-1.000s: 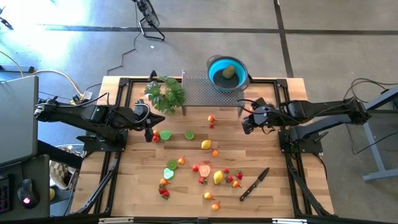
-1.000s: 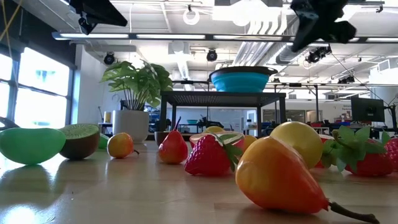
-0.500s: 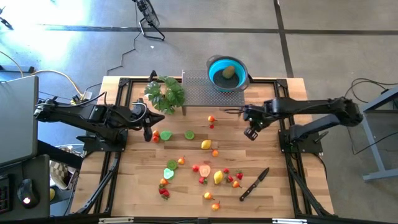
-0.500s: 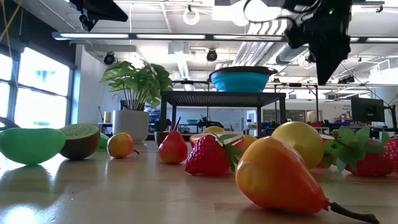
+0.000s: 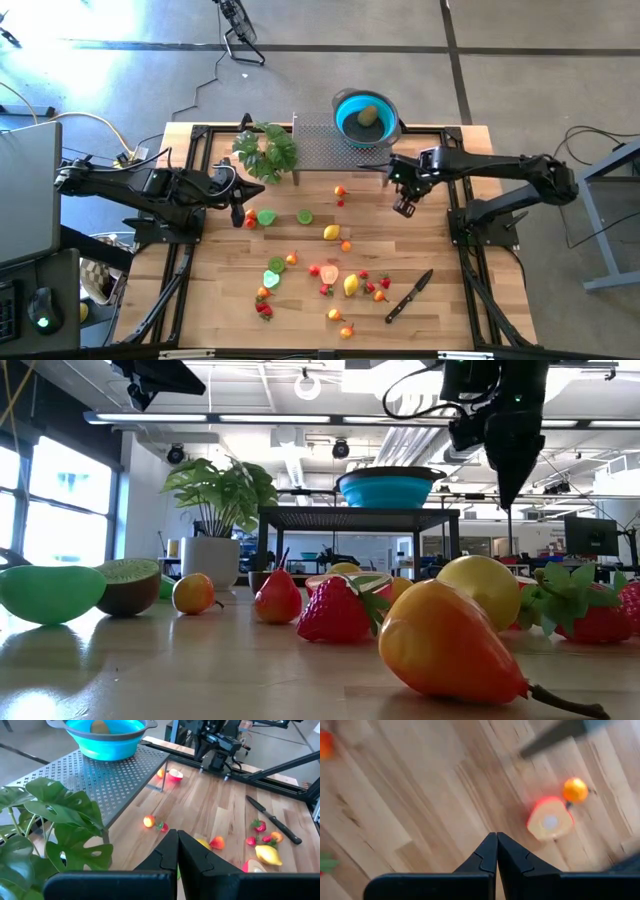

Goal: Pick & Place Fruit
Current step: Put the yellow lemon in the blue bowl on the shelf

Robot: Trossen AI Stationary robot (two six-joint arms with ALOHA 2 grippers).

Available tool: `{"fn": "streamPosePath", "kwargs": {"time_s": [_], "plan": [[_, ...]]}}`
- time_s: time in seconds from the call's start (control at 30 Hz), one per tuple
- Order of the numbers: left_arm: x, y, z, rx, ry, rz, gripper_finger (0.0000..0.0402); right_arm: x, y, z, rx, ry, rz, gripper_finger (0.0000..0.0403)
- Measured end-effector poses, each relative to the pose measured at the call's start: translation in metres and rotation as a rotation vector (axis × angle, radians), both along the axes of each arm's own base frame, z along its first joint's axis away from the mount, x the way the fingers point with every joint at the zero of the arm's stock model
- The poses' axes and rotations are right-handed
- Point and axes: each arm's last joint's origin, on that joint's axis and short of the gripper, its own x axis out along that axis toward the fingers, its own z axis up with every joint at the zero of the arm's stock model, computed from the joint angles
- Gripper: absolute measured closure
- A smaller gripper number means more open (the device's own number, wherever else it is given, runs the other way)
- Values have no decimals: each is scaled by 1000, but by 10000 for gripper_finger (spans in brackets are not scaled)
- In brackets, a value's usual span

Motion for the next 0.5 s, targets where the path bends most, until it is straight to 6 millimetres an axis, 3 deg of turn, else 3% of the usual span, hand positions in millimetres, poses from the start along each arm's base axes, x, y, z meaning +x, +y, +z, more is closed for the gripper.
{"fn": "streamPosePath", "kwargs": {"time_s": [0.33,0.5], "plan": [[0,0,0,0,4,-1,401,44,36,17,71,-456,152,400],[0,-1,-1,-14,7,-37,401,49,54,21,44,-516,121,400]]}}
